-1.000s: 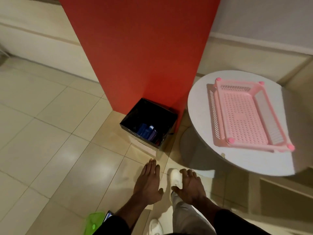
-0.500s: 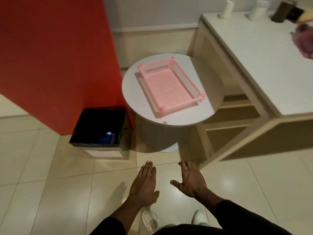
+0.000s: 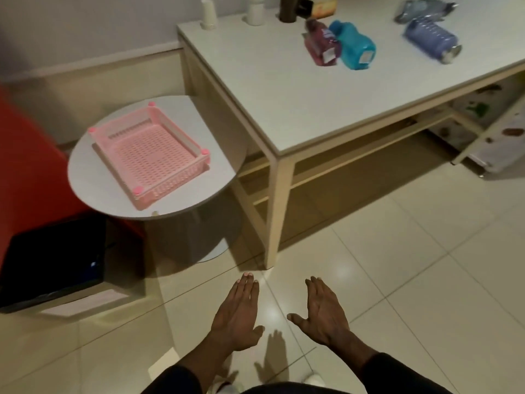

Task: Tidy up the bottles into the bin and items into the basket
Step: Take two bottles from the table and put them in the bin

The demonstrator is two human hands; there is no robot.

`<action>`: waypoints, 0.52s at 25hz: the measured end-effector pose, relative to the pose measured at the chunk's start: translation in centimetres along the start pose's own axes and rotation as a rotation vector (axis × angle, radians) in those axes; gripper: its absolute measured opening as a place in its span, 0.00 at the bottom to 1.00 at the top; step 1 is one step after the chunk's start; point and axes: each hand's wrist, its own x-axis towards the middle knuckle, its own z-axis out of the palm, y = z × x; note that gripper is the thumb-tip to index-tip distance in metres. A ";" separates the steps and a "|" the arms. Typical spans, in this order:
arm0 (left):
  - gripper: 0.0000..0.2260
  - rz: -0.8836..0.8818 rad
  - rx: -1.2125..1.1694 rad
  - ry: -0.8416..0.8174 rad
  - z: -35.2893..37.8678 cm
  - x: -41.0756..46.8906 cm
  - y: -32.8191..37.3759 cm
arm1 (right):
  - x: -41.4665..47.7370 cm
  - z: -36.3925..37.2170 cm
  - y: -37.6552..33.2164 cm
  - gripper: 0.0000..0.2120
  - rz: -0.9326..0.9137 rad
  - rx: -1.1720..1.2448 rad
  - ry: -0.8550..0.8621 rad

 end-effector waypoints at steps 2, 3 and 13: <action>0.49 0.045 0.003 0.026 -0.4 2.0 4.6 | -1.2 -0.6 4.3 0.54 0.035 0.033 0.017; 0.48 0.061 0.004 0.039 -0.7 3.2 6.8 | -1.6 -0.9 6.5 0.54 0.058 0.047 0.031; 0.48 0.246 0.114 0.049 -4.8 13.0 20.0 | -4.6 -4.7 21.4 0.52 0.278 0.182 0.179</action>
